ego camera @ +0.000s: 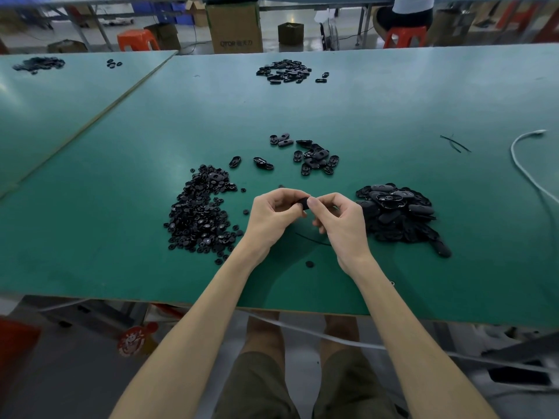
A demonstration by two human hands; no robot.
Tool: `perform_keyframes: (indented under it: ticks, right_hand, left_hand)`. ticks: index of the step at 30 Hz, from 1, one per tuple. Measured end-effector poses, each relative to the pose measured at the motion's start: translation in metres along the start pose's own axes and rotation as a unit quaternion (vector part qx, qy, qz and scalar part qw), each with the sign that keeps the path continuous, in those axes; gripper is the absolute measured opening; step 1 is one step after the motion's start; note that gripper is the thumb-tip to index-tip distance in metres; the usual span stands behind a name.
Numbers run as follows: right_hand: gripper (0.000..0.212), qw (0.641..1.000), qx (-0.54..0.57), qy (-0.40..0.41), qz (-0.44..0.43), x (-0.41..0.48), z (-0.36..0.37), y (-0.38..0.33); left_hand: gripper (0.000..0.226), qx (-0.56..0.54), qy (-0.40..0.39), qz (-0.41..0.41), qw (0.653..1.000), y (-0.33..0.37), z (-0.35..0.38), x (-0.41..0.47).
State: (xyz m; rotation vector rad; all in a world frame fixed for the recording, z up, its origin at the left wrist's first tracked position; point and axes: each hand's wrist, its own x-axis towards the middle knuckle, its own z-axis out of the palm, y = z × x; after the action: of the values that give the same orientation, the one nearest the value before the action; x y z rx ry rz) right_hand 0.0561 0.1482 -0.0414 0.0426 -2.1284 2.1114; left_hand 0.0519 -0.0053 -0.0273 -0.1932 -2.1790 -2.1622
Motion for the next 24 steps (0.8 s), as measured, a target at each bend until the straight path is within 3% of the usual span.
perform_keyframes:
  ticks: [24]
  right_hand:
    - [0.015,1.0,0.012,0.022,0.007,-0.0009,0.0001,-0.0028]
  left_hand:
    - [0.019,-0.013,-0.007,0.014,1.0,-0.0013,-0.0018,0.0008]
